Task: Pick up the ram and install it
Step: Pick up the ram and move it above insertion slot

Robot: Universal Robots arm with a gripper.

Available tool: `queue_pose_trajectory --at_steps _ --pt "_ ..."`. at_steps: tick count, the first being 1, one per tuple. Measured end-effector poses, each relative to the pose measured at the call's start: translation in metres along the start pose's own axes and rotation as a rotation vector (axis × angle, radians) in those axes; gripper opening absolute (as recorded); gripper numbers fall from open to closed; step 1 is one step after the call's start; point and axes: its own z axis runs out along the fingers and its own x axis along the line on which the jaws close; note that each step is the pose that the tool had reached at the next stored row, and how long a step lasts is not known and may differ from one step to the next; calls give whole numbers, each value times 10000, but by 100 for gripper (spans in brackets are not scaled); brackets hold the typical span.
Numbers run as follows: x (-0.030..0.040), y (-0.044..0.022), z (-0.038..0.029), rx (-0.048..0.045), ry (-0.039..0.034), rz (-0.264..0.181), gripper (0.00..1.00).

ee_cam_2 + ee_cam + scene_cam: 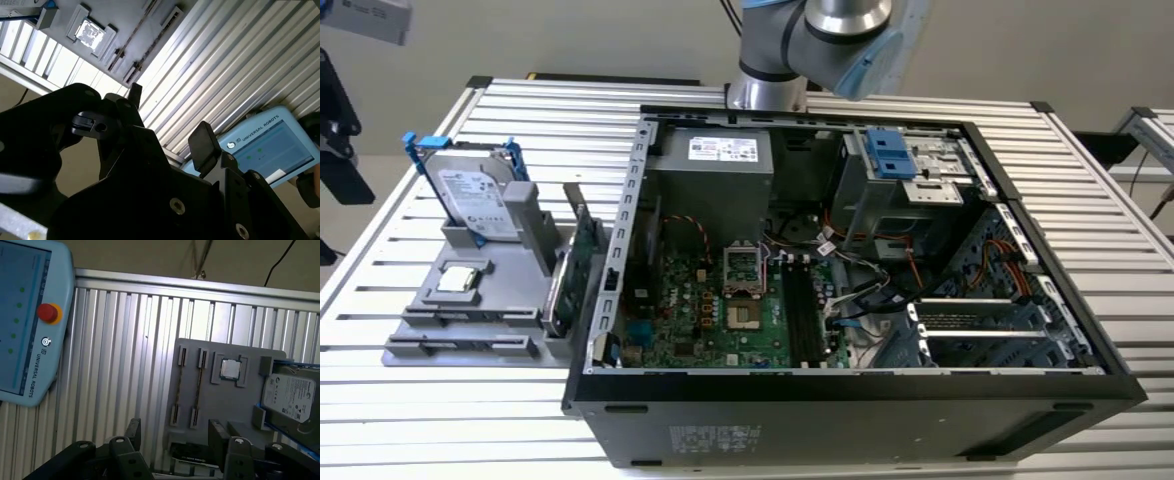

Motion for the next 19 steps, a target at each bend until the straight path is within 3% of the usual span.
queue_pose_trajectory --at_steps 19 --pt "-16 -2 31 -15 -11 443 100"
